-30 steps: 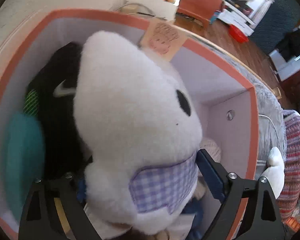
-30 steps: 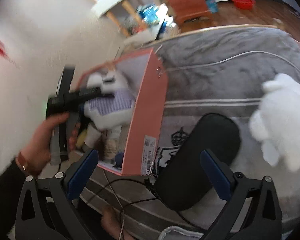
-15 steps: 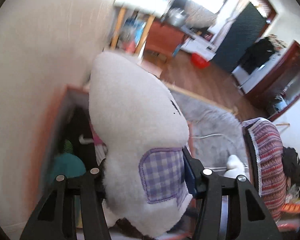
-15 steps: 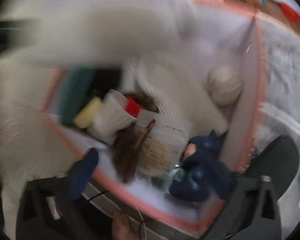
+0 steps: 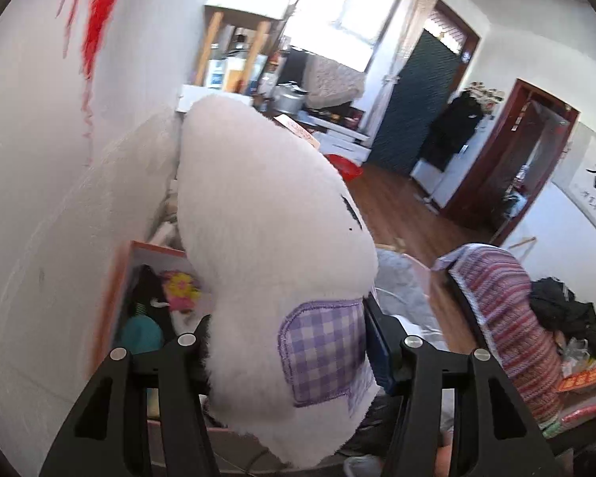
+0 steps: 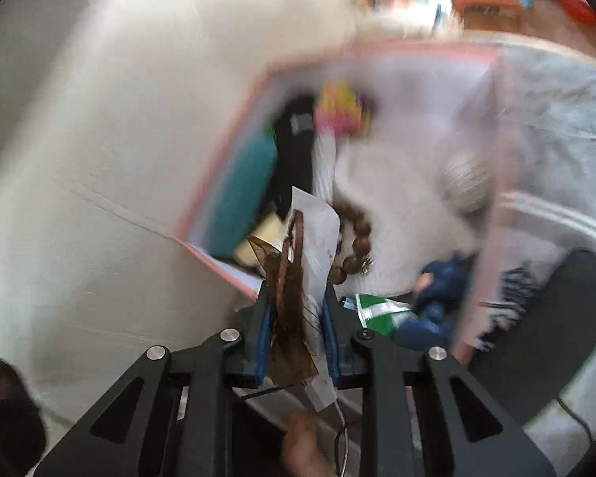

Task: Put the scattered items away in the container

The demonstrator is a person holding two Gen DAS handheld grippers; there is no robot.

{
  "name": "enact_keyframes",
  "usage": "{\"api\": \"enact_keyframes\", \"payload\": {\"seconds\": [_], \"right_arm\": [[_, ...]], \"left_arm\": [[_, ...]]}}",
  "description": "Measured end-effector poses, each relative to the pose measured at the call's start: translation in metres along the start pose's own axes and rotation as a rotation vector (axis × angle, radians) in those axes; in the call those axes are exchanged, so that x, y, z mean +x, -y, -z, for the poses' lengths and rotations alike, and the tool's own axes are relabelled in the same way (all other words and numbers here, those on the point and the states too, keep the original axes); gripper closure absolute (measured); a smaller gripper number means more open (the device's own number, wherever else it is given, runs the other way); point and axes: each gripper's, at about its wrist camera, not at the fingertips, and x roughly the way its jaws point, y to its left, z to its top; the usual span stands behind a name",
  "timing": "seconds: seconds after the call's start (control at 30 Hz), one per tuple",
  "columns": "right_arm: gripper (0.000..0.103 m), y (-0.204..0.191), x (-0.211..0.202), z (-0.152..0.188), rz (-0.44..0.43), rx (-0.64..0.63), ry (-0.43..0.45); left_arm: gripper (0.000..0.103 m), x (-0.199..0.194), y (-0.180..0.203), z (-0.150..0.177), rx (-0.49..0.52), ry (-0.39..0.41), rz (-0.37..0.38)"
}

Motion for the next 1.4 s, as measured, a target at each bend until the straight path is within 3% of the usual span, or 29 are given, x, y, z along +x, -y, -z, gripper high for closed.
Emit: {"api": "enact_keyframes", "payload": {"seconds": [0.1, 0.23, 0.27, 0.33, 0.4, 0.43, 0.5, 0.57, 0.67, 0.83, 0.93, 1.07, 1.2, 1.33, 1.4], "right_arm": [[0.082, 0.002, -0.08, 0.016, 0.097, -0.01, 0.116], [0.082, 0.025, -0.159, 0.053, 0.352, 0.017, 0.195], [0.081, 0.037, -0.171, 0.062, 0.415, 0.042, 0.197], [0.071, 0.062, -0.182, 0.076, 0.512, 0.096, 0.174], [0.014, 0.084, -0.196, 0.087, 0.678, 0.147, 0.172], [0.008, 0.09, -0.202, 0.092, 0.746, 0.155, 0.19], [0.004, 0.099, -0.217, 0.105, 0.778, 0.176, 0.224], [0.004, 0.106, -0.222, 0.112, 0.743, 0.22, 0.217], [0.004, 0.111, -0.211, 0.11, 0.708, 0.255, 0.196], [0.004, 0.09, -0.16, 0.086, 0.592, 0.237, 0.172], [0.004, 0.073, -0.123, 0.072, 0.452, 0.222, 0.151], [0.004, 0.04, -0.055, 0.042, 0.208, 0.227, 0.091], [0.007, 0.017, 0.033, 0.005, -0.014, 0.278, -0.013], [0.016, 0.012, 0.127, -0.025, -0.024, 0.312, -0.136], [0.021, 0.019, 0.161, -0.029, -0.024, 0.35, -0.178]], "left_arm": [[0.047, 0.006, 0.042, 0.028, 0.043, -0.027, 0.045], [0.046, 0.043, 0.104, 0.074, 0.092, -0.109, 0.108], [0.043, 0.054, 0.119, 0.084, 0.104, -0.127, 0.112], [0.029, 0.088, 0.152, 0.103, 0.125, -0.188, 0.121], [0.027, 0.12, 0.173, 0.12, 0.134, -0.256, 0.075], [0.027, 0.129, 0.179, 0.124, 0.136, -0.275, 0.057], [0.026, 0.135, 0.179, 0.127, 0.126, -0.288, 0.05], [0.026, 0.13, 0.169, 0.125, 0.127, -0.269, 0.021], [0.025, 0.118, 0.136, 0.114, 0.148, -0.228, -0.105], [0.025, 0.119, 0.029, 0.094, 0.163, -0.234, -0.424], [0.025, 0.128, -0.045, 0.098, 0.076, -0.289, -0.568], [0.025, 0.149, -0.118, 0.112, 0.034, -0.38, -0.646], [0.025, 0.175, -0.154, 0.128, 0.062, -0.469, -0.639], [0.028, 0.197, -0.176, 0.137, 0.095, -0.514, -0.647], [0.029, 0.203, -0.184, 0.139, 0.116, -0.528, -0.688]]}}
